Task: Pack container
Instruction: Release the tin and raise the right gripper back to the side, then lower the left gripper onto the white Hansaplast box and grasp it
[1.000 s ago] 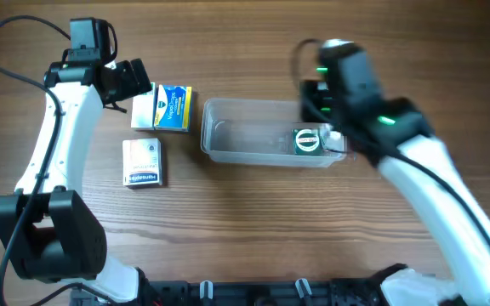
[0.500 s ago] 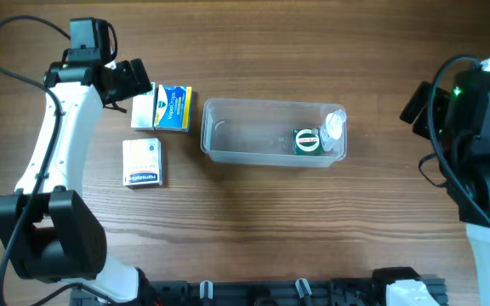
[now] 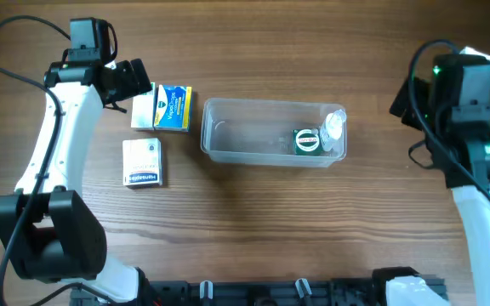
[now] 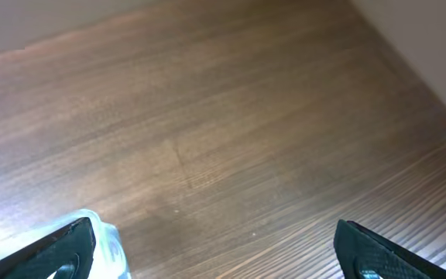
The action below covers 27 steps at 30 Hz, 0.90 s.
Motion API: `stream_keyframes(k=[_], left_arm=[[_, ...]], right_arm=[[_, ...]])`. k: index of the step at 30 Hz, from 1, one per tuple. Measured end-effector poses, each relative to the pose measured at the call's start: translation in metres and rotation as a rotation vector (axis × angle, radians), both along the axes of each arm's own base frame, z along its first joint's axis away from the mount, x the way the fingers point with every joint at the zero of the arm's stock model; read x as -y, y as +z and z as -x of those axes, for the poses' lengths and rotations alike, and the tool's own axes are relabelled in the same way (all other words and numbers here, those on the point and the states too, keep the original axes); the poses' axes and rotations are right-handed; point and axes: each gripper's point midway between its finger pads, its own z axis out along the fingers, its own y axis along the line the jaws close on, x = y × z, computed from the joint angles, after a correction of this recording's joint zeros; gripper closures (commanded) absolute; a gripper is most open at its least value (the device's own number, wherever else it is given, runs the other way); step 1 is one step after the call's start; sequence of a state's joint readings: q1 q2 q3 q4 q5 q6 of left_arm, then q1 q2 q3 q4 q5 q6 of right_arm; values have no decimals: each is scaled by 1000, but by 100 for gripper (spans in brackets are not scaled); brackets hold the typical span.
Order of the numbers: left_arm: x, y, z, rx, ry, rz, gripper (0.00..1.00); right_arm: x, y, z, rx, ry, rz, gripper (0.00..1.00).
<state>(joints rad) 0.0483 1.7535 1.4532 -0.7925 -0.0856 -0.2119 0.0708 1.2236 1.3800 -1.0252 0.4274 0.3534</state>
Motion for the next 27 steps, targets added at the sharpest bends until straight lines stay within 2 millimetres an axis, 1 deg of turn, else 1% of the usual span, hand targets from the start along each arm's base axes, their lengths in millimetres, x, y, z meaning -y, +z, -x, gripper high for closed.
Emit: stream_keyframes(k=[8,11,13,17,19,21,23,24,26,27], left_arm=[[0,0,1,-3,0,0,0],[5,-10,25,-113,-8,24,0],[10,-13,31,-140,-18,50,0],[14,-15,36,-158,-26,72,0],[15,-16,41,-180,-28,77,0],[16,-19,51,-222,-27,83,0],[17,-24,74,-317,-25,92,0],[18,-25,80,-345,-25,97,0],[18,-28,84,-359,-25,98,0],[19,-33,87,-370,-24,99,0]], right_arm=[[-1,-33,-17,-111,0,8,0],[-2,-44,-21,-145,0,10,0],[-2,-51,-25,-168,0,12,0],[-2,-60,-30,-188,0,14,0],[-2,-61,-32,-190,0,14,0],[-2,-62,-32,-191,1,14,0],[-2,-62,-32,-191,0,14,0],[-2,-62,-32,-191,0,14,0],[-2,-62,-32,-191,0,14,0],[-2,-62,-32,-191,0,14,0]])
